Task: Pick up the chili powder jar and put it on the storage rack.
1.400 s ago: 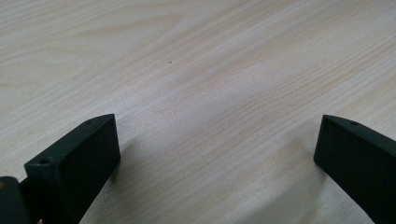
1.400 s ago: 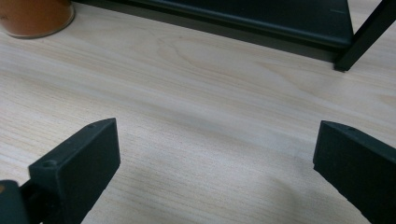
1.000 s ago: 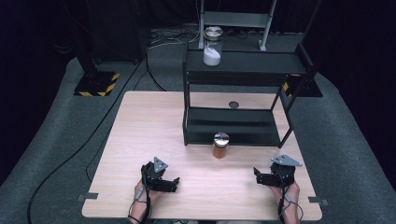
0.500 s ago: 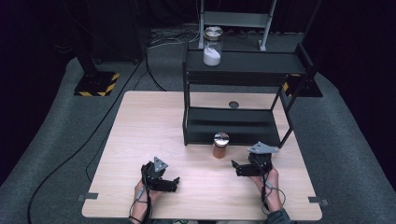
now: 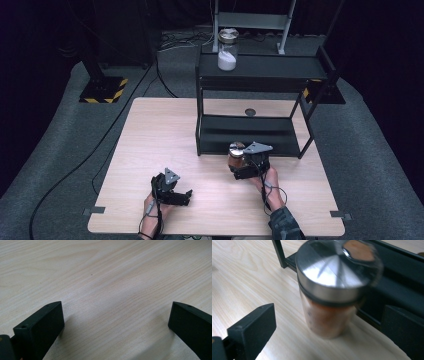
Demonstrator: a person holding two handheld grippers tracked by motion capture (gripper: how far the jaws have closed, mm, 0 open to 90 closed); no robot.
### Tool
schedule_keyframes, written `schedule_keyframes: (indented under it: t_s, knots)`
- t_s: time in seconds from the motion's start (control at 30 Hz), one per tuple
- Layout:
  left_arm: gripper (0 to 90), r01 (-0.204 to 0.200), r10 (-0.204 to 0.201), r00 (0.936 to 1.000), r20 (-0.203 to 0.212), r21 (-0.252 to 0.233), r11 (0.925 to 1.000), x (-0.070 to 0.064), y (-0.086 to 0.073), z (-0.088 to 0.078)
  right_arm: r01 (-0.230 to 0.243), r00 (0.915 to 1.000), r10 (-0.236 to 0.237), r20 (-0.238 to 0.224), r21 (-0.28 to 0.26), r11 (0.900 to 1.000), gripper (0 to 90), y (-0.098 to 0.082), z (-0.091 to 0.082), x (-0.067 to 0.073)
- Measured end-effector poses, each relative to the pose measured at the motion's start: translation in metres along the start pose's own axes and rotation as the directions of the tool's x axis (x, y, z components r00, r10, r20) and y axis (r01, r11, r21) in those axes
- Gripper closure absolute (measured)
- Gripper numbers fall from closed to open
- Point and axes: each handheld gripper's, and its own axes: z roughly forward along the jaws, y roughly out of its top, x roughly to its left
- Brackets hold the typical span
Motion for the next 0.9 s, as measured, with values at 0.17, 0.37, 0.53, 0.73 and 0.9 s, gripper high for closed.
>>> schedule_keyframes:
  t_s: [0.17, 0.37, 0.53, 0.73, 0.9]
  knots:
    - [0.0, 0.001, -0.001, 1.0, 0.0, 0.0, 1.0, 0.0, 0.0, 0.0, 0.004, 1.0, -0.003, -0.008, 0.008, 1.0, 0.0, 0.006, 0.012, -0.002]
    - [0.0, 0.0, 0.0, 1.0, 0.0, 0.0, 1.0, 0.0, 0.0, 0.0, 0.002, 1.0, -0.002, -0.008, 0.001, 1.0, 1.0, 0.006, 0.019, -0.004]
    - [0.0, 0.006, -0.006, 1.0, -0.005, 0.0, 1.0, -0.001, 0.0, 0.0, -0.005, 0.9999, 0.004, -0.015, -0.017, 1.0, 7.9, 0.005, 0.023, -0.006]
    - [0.0, 0.007, -0.007, 1.0, -0.007, 0.0, 1.0, -0.001, 0.0, 0.0, -0.01, 0.9997, 0.009, -0.023, -0.008, 1.0, 19.2, 0.004, 0.029, -0.008]
    - [0.1, 0.013, -0.013, 0.9999, -0.011, -0.002, 0.9999, -0.001, 0.0, 0.0, -0.004, 0.9996, 0.004, -0.027, 0.021, 1.0, 26.7, 0.005, 0.034, -0.008]
